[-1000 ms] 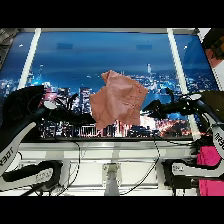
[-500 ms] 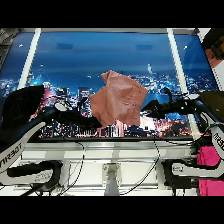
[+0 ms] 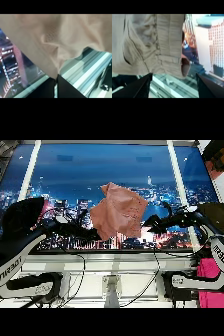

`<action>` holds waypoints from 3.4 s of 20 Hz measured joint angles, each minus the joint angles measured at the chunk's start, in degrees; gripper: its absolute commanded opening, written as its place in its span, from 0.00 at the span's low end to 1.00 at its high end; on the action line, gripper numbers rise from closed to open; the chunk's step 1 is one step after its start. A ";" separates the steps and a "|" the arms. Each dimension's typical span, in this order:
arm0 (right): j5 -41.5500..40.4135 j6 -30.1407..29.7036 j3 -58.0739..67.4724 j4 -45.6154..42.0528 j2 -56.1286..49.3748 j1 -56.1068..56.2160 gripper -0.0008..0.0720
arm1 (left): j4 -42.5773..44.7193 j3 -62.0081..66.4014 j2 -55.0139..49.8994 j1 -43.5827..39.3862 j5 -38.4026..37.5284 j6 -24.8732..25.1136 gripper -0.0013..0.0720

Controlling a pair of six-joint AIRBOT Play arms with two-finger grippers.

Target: Fold the clothes and pants, and hang the long-sleeved shirts on hangers.

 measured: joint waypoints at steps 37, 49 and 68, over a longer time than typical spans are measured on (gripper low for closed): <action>-1.79 -2.40 2.08 0.96 -3.50 10.38 0.68 | 0.85 0.00 5.99 11.06 5.27 0.04 0.03; 0.76 -2.21 2.27 3.30 -3.96 11.91 0.61 | 0.85 0.00 5.99 11.06 5.31 0.04 0.03; -15.02 1.51 24.17 20.41 5.53 7.06 0.02 | -10.38 31.76 10.64 10.86 22.34 0.07 0.03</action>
